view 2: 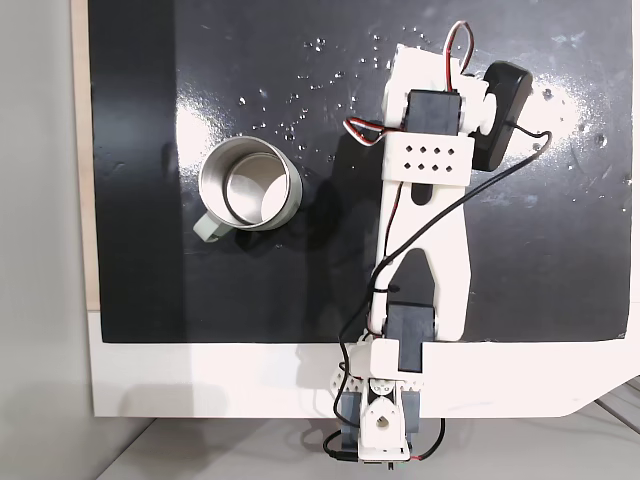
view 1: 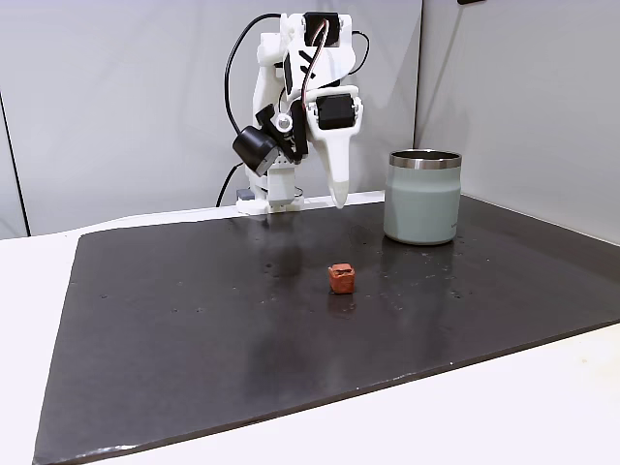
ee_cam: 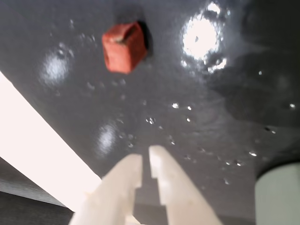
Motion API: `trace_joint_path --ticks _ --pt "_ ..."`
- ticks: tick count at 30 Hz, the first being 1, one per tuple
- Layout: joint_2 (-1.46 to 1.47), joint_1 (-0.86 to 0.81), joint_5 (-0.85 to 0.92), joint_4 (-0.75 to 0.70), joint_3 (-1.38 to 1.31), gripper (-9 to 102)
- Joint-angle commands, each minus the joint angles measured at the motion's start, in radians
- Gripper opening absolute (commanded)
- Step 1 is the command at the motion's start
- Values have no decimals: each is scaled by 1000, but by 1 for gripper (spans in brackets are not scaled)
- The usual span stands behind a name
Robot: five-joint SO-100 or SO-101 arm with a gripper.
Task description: Grasp a cube and put it in the cup.
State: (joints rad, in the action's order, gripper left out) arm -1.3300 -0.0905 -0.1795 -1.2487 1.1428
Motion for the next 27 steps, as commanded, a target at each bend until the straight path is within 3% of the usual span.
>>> trace_joint_path --ticks 1,9,17,27 --pt "15 -15 -8 -5 -117 0" --pt "101 -40 -21 0 -195 1" --pt "129 -49 -9 -20 -216 20" --pt "147 -44 -8 -31 -216 29"
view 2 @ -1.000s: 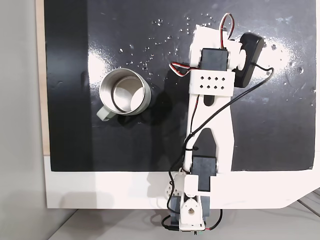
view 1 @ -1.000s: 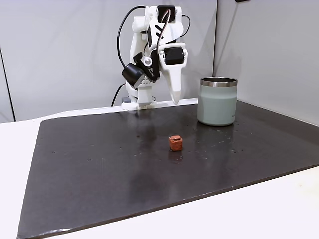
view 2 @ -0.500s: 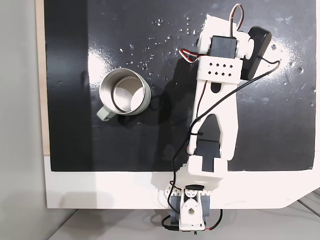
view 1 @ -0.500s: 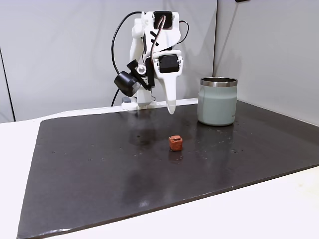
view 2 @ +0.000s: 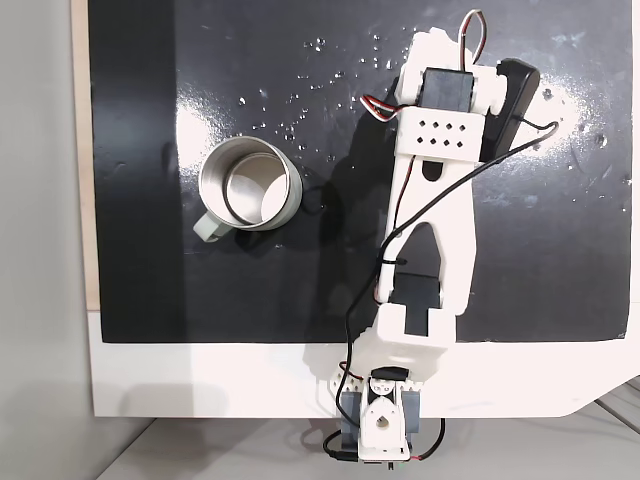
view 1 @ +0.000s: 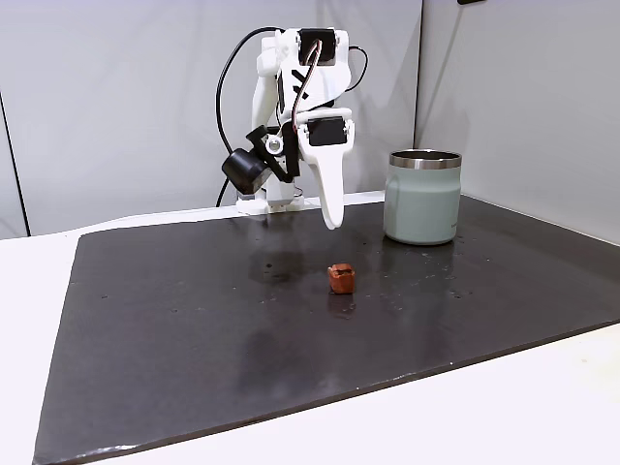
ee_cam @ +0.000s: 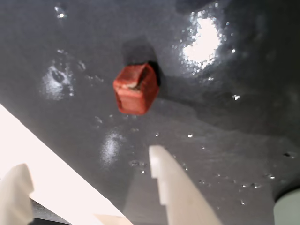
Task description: Grasp a cube and put it in the cup.
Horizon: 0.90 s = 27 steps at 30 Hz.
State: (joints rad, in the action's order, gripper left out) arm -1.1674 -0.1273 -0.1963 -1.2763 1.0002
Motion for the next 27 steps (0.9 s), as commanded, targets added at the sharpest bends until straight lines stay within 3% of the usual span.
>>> trace_joint_path --ticks 1,27 --pt "-12 -8 9 -3 -75 29" --pt "265 2 9 -11 -258 29"
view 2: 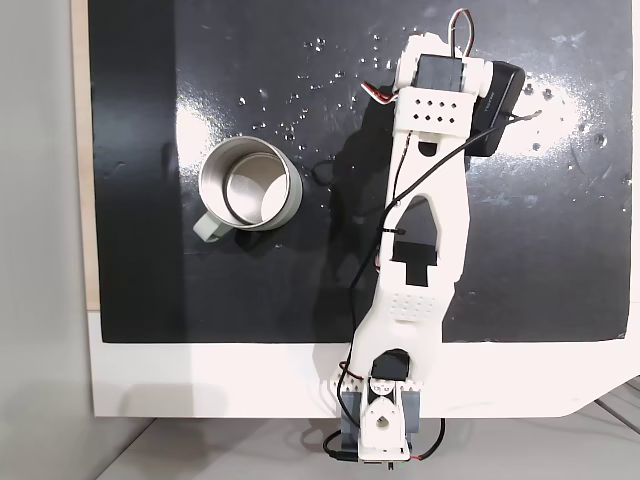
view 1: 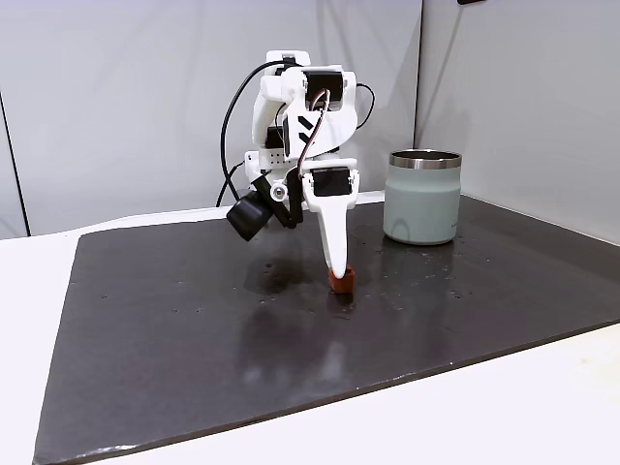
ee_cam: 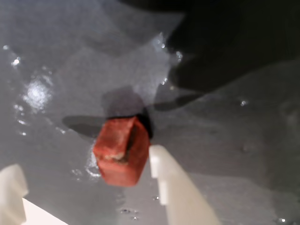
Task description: Grasp a cube and put it in the cup.
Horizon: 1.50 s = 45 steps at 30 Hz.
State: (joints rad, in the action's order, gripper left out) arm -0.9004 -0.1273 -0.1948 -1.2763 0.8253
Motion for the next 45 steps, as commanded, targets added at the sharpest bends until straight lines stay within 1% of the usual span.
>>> trace_joint_path --ticks 1,14,18,23,29,39,45 --pt "8 5 9 -11 -87 29" --pt "71 29 9 -6 -126 27" --pt "74 32 9 -5 -127 21" --pt "74 32 9 -9 -124 8" --pt "64 31 9 -12 -114 1" --pt "15 37 5 -18 -101 0" --pt "-115 57 2 -34 -61 0"
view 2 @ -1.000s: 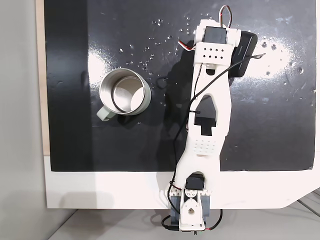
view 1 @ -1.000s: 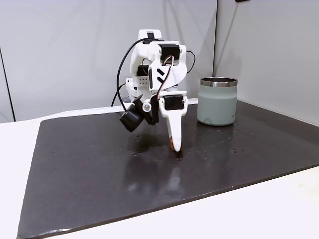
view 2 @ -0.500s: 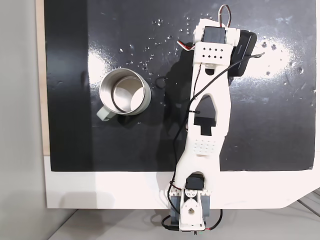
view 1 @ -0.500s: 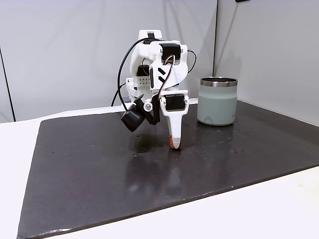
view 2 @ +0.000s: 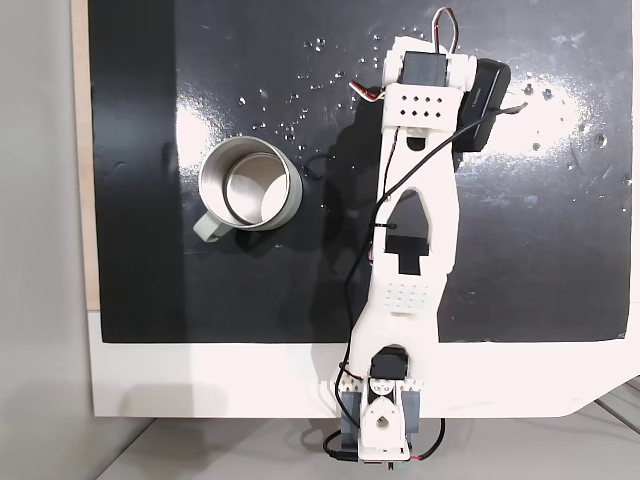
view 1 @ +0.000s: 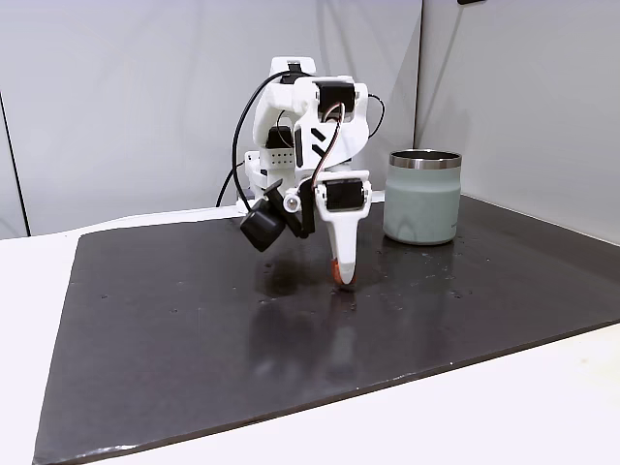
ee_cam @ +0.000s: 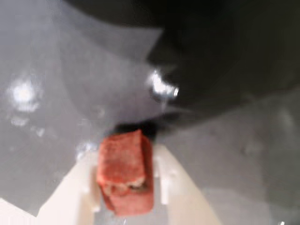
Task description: Grasp a cube and put it in the cup.
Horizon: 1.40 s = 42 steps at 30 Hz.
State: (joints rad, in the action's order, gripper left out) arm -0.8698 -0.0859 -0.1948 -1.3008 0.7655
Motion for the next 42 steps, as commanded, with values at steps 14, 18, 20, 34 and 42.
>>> trace_joint_path --ticks 14,18,20,34,42 --pt "-646 40 0 -40 247 0" --pt "-750 37 6 -52 302 0" --pt "-775 38 12 -61 310 0" --pt "-919 204 91 -63 460 0" --pt "-1006 419 218 -63 612 0"
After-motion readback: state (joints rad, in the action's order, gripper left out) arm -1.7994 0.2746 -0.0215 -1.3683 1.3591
